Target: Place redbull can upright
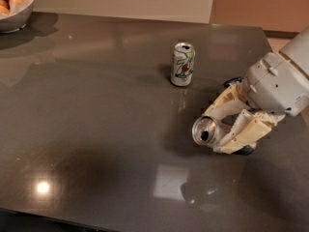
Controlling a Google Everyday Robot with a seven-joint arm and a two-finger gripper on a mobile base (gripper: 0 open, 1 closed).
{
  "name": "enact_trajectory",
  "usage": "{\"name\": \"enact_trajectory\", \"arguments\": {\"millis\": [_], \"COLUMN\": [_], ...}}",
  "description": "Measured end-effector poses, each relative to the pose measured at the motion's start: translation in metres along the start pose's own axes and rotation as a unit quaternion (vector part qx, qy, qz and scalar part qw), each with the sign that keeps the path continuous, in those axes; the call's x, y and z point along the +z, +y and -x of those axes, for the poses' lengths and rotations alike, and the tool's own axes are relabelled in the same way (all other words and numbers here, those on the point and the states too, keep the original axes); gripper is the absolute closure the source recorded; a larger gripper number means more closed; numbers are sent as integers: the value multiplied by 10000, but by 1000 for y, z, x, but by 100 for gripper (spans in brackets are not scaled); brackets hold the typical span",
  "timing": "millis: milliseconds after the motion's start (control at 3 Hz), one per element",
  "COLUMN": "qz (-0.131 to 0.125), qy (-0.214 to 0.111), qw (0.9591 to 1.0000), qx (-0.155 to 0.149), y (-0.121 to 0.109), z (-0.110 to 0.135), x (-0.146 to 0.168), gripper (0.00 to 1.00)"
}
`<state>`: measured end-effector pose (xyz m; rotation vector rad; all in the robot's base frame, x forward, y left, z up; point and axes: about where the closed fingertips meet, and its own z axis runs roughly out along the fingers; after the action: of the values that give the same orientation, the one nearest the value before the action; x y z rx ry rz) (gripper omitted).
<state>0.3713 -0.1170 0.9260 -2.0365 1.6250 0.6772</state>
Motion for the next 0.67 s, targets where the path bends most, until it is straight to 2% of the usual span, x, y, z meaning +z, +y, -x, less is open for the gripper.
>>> {"name": "enact_trajectory", "arguments": {"millis": [333, 667], "qz": [-89, -196], "qy": [-887, -1576], "qw": [9957, 9858], "qx": [271, 546], "y": [1, 2], "z": [17, 22], "x": [-2, -3], "gripper": [100, 100]}}
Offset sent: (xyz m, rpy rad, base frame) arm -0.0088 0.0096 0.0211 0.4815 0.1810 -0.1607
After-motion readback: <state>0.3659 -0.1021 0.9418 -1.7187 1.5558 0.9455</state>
